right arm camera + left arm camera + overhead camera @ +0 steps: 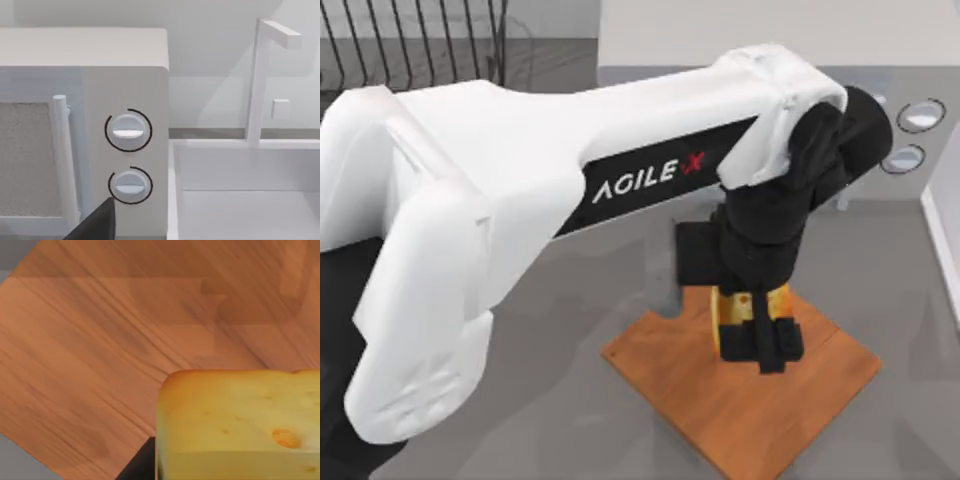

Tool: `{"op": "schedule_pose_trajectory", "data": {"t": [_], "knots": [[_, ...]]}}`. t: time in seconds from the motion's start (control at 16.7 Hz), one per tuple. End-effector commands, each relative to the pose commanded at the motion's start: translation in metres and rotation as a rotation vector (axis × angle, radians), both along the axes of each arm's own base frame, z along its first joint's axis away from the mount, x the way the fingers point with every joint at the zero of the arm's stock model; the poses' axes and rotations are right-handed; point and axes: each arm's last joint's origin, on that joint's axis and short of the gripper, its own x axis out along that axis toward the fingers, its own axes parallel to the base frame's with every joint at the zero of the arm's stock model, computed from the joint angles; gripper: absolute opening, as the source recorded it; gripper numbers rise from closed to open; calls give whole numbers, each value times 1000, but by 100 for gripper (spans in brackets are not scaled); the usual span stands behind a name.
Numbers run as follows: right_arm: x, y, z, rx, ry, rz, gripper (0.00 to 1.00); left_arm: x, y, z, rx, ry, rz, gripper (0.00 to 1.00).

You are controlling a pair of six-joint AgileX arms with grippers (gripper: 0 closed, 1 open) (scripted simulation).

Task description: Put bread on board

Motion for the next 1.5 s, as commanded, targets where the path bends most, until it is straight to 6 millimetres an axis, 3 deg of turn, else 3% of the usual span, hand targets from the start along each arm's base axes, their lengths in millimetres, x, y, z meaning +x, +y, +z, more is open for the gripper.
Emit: {"op": "schedule_pose_trajectory", "data": {"t": [0.6,0.84,1.5], "knots": [[0,0,0,0,0,0,100,-2,-2,-36,1,1,-5,0],[0,0,0,0,0,0,100,-2,-2,-37,2,2,-5,0],[0,0,0,0,0,0,100,-2,-2,-37,2,2,-5,83]]}}
